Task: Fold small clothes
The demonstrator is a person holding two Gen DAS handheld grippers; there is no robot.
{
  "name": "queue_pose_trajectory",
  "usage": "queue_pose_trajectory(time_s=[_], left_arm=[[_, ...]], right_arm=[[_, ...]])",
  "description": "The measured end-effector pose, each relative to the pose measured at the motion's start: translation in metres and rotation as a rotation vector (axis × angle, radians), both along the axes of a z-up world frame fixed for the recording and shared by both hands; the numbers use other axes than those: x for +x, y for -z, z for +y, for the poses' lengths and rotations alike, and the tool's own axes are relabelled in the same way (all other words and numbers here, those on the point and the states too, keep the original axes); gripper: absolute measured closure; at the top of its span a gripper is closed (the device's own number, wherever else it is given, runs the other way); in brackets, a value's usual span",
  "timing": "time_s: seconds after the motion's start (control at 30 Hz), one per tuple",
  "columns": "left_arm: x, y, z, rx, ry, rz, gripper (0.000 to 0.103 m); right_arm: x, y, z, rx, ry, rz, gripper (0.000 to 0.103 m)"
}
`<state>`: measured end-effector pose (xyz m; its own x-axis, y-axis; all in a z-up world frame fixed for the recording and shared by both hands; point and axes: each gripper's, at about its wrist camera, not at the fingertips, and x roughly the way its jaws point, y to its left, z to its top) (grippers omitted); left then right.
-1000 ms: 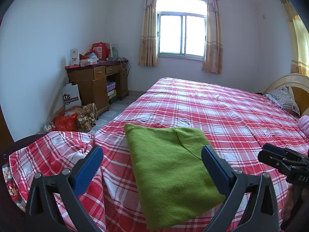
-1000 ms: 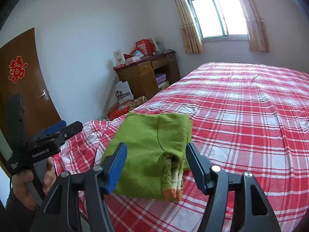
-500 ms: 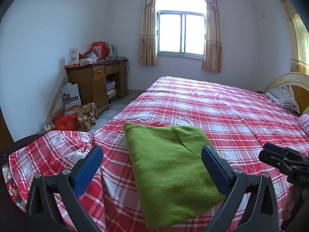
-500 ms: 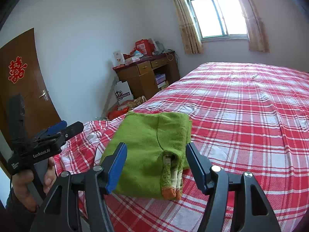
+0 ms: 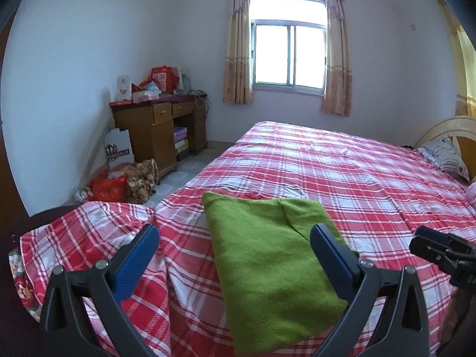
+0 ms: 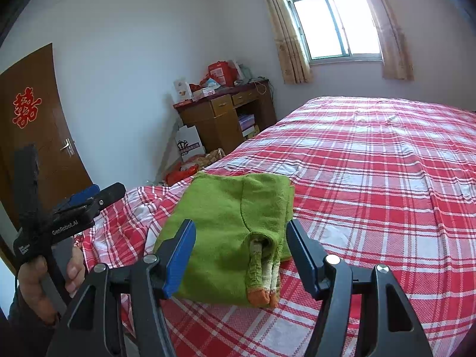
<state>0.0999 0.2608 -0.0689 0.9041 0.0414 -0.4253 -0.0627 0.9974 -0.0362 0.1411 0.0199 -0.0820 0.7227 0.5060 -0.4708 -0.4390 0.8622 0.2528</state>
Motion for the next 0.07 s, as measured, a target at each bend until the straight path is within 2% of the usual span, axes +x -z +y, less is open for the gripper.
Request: queue_pose_trajectory(time_s=[0.07], left_arm=[[0.0004,-0.0001,0.0004,0.003,-0.004,-0.007,0.0]], right_arm=[[-0.0001,0.0002,0.0004,-0.001,0.002,0.001,0.039]])
